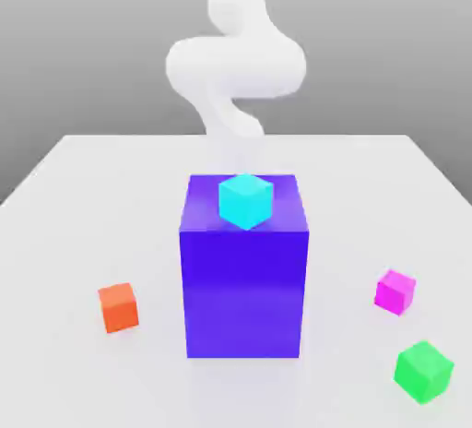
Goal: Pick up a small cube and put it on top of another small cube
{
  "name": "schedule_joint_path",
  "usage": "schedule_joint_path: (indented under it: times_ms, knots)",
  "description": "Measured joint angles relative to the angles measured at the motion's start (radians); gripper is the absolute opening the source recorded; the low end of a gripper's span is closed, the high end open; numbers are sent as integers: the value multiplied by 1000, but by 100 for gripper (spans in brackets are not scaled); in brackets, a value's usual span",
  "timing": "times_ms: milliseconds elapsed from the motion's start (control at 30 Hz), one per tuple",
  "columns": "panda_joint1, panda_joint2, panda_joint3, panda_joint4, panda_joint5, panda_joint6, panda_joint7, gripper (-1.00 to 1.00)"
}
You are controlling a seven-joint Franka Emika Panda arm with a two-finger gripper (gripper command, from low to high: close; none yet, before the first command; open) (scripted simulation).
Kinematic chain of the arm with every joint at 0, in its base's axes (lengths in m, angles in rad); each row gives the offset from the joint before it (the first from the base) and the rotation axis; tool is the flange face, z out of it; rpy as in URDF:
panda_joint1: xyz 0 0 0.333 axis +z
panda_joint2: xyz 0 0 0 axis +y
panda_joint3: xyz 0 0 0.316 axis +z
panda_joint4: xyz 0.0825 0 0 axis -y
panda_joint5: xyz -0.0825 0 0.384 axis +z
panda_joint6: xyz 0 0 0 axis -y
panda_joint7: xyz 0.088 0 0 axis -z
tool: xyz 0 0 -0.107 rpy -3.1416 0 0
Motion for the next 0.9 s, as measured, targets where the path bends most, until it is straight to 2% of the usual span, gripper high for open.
schedule_joint_path:
  times_ms: [333, 567, 667, 767, 900]
  knots:
    - [215, 320, 100, -194, 110, 207, -104, 0]
    - [331, 540, 214, -328, 118, 354, -126, 0]
    - [372, 635, 262, -387, 74, 419, -101, 0]
    - [435, 732, 281, -445, -31, 484, -34, 0]
    - [502, 874, 191, -442, -196, 589, 81, 0]
